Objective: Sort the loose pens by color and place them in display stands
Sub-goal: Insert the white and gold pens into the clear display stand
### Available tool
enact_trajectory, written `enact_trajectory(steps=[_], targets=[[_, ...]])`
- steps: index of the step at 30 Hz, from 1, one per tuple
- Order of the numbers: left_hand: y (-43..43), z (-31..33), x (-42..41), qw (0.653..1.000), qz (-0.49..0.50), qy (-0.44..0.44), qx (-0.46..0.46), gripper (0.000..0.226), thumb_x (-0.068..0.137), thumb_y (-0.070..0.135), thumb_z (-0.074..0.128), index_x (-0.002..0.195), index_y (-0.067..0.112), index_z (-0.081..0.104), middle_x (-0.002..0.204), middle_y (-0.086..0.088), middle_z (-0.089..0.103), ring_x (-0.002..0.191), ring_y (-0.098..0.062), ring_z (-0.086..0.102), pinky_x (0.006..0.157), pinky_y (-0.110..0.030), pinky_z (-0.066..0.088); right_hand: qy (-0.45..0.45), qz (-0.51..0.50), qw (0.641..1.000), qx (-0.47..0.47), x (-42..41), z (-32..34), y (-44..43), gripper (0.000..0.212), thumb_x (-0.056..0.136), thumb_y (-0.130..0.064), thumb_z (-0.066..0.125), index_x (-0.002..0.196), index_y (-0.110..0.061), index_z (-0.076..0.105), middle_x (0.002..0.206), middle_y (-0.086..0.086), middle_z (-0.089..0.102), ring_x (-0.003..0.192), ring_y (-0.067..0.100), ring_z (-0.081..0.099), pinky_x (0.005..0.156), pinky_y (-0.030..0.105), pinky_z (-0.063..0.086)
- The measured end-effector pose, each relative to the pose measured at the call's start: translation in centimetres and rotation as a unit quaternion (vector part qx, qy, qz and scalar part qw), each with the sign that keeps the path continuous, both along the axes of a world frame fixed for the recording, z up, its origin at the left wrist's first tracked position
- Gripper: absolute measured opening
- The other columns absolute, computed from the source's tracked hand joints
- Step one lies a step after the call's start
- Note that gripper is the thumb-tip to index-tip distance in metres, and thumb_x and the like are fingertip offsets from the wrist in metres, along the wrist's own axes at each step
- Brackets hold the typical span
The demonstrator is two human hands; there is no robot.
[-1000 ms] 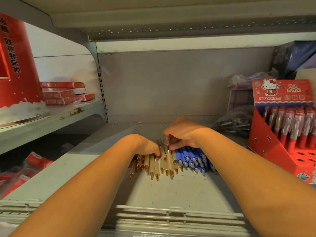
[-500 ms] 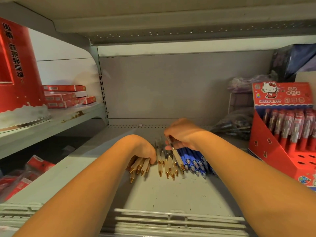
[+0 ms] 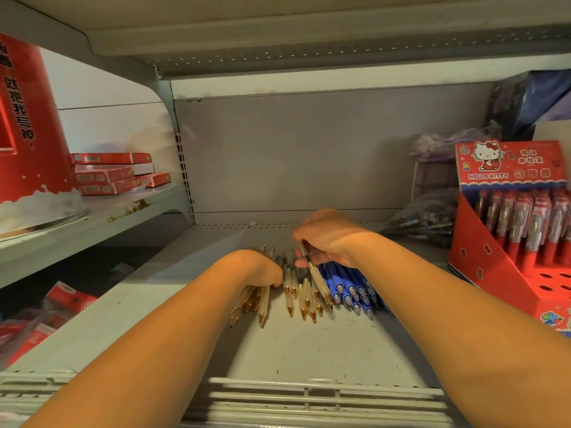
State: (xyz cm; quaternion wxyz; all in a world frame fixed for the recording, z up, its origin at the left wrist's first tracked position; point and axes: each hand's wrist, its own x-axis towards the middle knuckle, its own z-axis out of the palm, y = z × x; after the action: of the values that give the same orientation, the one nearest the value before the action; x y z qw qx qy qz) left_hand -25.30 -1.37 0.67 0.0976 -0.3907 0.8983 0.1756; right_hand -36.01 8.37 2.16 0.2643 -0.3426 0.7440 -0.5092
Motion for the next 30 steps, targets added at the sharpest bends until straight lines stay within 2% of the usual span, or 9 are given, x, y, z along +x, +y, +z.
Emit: enact_trajectory(steps=[2, 5, 10, 14, 17, 20, 23, 27, 30], targets=[[-0.3, -0.3, -0.1, 1.0, 0.003, 0.021, -0.014, 0.012, 0.094, 0.022, 0.052, 0.095, 0.012, 0.058, 0.087, -0.005, 0.054, 0.075, -0.019, 0.054, 0.071, -0.028, 0.047, 0.004, 0.0, 1.0, 0.002, 0.1, 0.0, 0.0, 0.006, 0.092, -0.006, 0.062, 0.092, -0.005, 0.055, 0.096, 0.018, 0.064, 0.056, 0.017, 0.071, 0.056, 0.025, 0.059], [-0.5, -0.5, -0.2, 0.999, 0.003, 0.027, -0.036, 0.013, 0.093, 0.019, 0.05, 0.094, 0.01, 0.059, 0.084, -0.005, 0.053, 0.077, -0.02, 0.053, 0.066, -0.027, 0.046, 0.007, -0.005, 1.0, 0.0, 0.2, 0.0, 0.1, 0.009, 0.092, -0.006, 0.062, 0.087, -0.007, 0.055, 0.094, 0.017, 0.064, 0.057, 0.017, 0.072, 0.058, 0.027, 0.06], [-1.0, -0.5, -0.1, 0.999, 0.031, 0.024, -0.031, 0.011, 0.081, 0.022, 0.062, 0.083, 0.011, 0.06, 0.077, -0.004, 0.056, 0.064, -0.017, 0.055, 0.054, -0.025, 0.048, 0.01, -0.002, 1.0, -0.008, 0.3, 0.0, 0.1, 0.006, 0.091, -0.004, 0.062, 0.091, -0.006, 0.056, 0.095, 0.017, 0.065, 0.064, 0.019, 0.074, 0.063, 0.031, 0.062], [-1.6, -0.9, -0.3, 0.996, 0.048, 0.04, -0.063, 0.016, 0.073, 0.021, 0.067, 0.085, 0.013, 0.06, 0.079, -0.003, 0.06, 0.072, -0.018, 0.063, 0.071, -0.029, 0.058, 0.007, 0.0, 1.0, -0.008, 0.4, 0.0, 0.2, 0.006, 0.091, -0.005, 0.062, 0.091, -0.006, 0.056, 0.094, 0.016, 0.065, 0.059, 0.017, 0.073, 0.062, 0.03, 0.062], [-1.6, -1.1, -0.4, 0.996, 0.045, 0.038, -0.072, 0.016, 0.07, 0.022, 0.067, 0.083, 0.015, 0.063, 0.076, -0.002, 0.062, 0.069, -0.017, 0.064, 0.067, -0.027, 0.058, 0.008, 0.0, 1.0, -0.005, 0.6, 0.1, 0.2, 0.005, 0.092, -0.005, 0.061, 0.092, -0.006, 0.056, 0.094, 0.016, 0.065, 0.058, 0.016, 0.072, 0.06, 0.028, 0.061], [-2.0, -1.3, -0.2, 0.995, 0.056, 0.04, -0.075, 0.015, 0.067, 0.019, 0.066, 0.081, 0.014, 0.065, 0.075, -0.002, 0.064, 0.071, -0.017, 0.066, 0.072, -0.029, 0.059, 0.005, 0.001, 1.0, -0.004, 0.7, 0.3, 0.2, 0.004, 0.092, -0.005, 0.061, 0.091, -0.006, 0.056, 0.096, 0.017, 0.065, 0.057, 0.017, 0.072, 0.055, 0.024, 0.058], [-2.3, -1.2, 0.1, 0.995, 0.059, 0.047, -0.064, 0.017, 0.066, 0.018, 0.066, 0.083, 0.014, 0.062, 0.079, -0.003, 0.062, 0.074, -0.018, 0.064, 0.073, -0.03, 0.059, 0.0, 0.002, 1.0, -0.007, 0.6, 0.3, 0.3, 0.005, 0.092, -0.005, 0.06, 0.091, -0.006, 0.056, 0.097, 0.017, 0.065, 0.058, 0.017, 0.072, 0.054, 0.023, 0.057], [-2.6, -0.3, 0.7, 0.995, 0.063, 0.072, -0.018, 0.012, 0.067, 0.016, 0.063, 0.077, 0.011, 0.056, 0.072, -0.002, 0.054, 0.061, -0.016, 0.057, 0.05, -0.02, 0.047, -0.004, 0.002, 1.0, -0.019, 0.3, 0.3, 0.2, 0.004, 0.093, -0.005, 0.059, 0.093, -0.005, 0.055, 0.092, 0.015, 0.062, 0.056, 0.015, 0.069, 0.055, 0.023, 0.058], [-3.5, 0.3, 1.6, 0.986, 0.083, 0.128, 0.072, 0.018, 0.067, 0.011, 0.059, 0.083, 0.006, 0.057, 0.066, -0.007, 0.061, 0.054, -0.021, 0.063, 0.056, -0.025, 0.053, 0.013, -0.002, 1.0, -0.026, 0.1, 0.3, 0.0, 0.003, 0.093, -0.004, 0.055, 0.095, -0.003, 0.056, 0.08, 0.01, 0.058, 0.064, 0.017, 0.061, 0.064, 0.024, 0.055]])
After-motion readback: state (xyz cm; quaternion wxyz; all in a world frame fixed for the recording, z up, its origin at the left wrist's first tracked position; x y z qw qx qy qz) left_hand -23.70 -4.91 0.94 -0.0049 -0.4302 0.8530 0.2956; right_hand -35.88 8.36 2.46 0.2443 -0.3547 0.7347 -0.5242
